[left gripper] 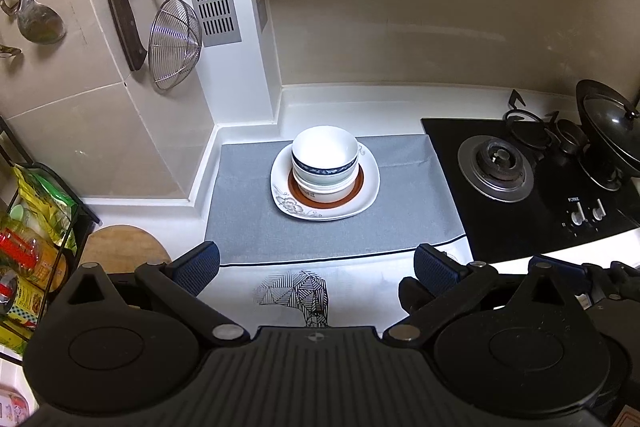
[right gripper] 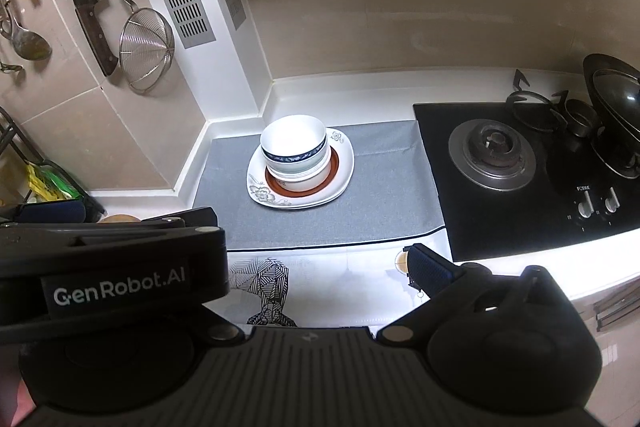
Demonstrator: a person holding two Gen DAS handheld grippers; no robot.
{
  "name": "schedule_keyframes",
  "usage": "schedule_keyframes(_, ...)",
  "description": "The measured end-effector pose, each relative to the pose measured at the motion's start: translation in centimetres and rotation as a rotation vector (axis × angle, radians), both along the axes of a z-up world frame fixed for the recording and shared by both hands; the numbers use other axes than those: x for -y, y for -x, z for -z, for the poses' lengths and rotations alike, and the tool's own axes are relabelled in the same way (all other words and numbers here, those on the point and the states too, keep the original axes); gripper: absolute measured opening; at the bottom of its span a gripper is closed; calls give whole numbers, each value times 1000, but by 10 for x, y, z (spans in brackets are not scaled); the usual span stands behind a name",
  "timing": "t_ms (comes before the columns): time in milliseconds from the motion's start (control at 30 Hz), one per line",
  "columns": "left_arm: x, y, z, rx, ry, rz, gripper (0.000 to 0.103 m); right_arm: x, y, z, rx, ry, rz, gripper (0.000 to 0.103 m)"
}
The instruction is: Organize plates and bowls
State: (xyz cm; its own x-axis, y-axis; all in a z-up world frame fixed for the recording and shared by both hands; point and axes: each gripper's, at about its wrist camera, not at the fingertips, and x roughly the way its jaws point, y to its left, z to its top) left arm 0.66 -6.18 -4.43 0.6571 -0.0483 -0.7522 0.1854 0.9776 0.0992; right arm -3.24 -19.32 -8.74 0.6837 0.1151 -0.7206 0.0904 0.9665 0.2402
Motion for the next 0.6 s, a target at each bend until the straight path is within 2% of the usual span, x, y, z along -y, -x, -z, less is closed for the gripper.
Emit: schedule_keyframes(600, 4, 11, 0, 8, -25, 31, 103, 5, 16, 4, 8, -11, 9, 102)
